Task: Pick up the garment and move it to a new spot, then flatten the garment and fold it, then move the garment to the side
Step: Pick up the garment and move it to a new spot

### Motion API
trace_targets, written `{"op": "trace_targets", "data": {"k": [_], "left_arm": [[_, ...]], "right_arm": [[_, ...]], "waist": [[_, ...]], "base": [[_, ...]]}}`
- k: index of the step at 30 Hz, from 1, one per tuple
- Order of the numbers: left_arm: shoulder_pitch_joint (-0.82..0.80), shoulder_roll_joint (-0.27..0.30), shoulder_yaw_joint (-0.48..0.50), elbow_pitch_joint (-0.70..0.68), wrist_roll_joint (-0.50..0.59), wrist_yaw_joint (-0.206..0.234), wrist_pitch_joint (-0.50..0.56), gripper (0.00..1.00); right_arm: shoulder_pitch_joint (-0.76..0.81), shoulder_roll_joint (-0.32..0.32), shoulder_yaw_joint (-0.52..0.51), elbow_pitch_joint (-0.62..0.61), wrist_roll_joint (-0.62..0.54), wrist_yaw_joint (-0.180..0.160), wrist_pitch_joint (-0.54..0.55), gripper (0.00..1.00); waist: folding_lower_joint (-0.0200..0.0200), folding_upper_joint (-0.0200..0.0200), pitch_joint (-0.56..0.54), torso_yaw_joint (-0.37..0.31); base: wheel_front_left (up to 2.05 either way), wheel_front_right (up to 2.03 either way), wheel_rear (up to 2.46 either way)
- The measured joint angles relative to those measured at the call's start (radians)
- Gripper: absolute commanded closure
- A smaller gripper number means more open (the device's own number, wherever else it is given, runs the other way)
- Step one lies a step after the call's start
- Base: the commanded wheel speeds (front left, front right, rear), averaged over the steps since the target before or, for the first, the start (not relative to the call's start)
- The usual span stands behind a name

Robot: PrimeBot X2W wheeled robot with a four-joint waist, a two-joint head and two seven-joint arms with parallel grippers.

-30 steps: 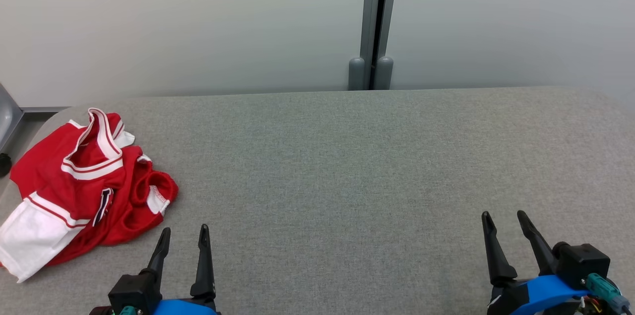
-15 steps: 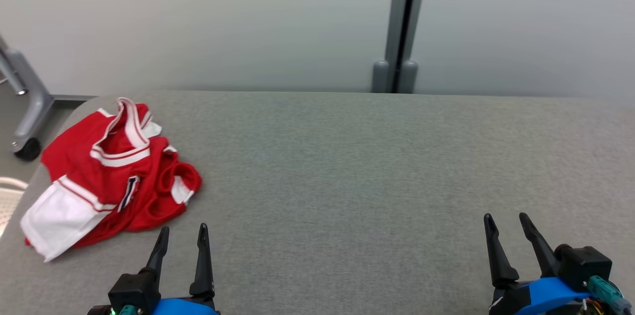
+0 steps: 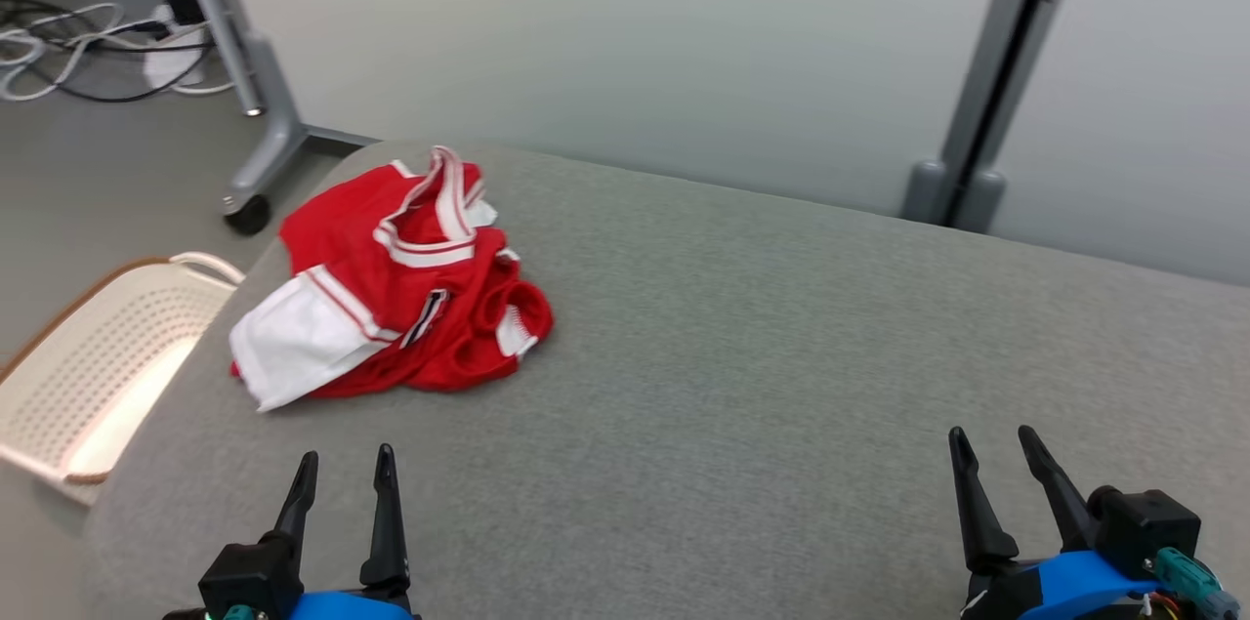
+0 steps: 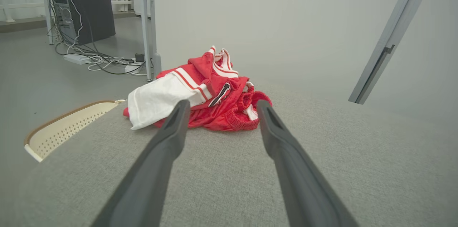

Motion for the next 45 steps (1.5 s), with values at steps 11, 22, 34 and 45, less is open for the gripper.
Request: {"op": "trace_targets", "data": {"k": [11, 22, 34, 45], "left_arm": [[0.011, 0.016, -0.003, -0.017, -0.002, 0.007, 0.012, 0.00], [0.039, 0.029, 0.009, -0.046, -0.011, 0.024, 0.011, 0.00], [0.037, 0.034, 0.000, -0.059, -0.017, 0.024, 0.023, 0.00], [-0.267, 0.070, 0.040, -0.091, -0.107, -0.039, 0.205, 0.00]], "right_arm": [[0.005, 0.000, 0.008, 0.010, 0.000, 0.000, -0.003, 0.00], [-0.009, 0.000, 0.039, 0.012, -0.003, 0.000, 0.002, 0.00], [-0.011, 0.000, 0.044, 0.029, 0.017, 0.000, 0.000, 0.00], [-0.013, 0.000, 0.012, -0.007, -0.012, 0.000, 0.015, 0.00]], "waist": [[0.0000, 0.0000, -0.003, 0.156], [0.0000, 0.0000, 0.020, 0.209], [0.0000, 0.0000, 0.023, 0.208], [0.0001, 0.0000, 0.089, 0.187]], "base": [[0.00, 0.00, 0.00], [0.00, 0.00, 0.00], [0.00, 0.00, 0.00], [0.00, 0.00, 0.00]]}}
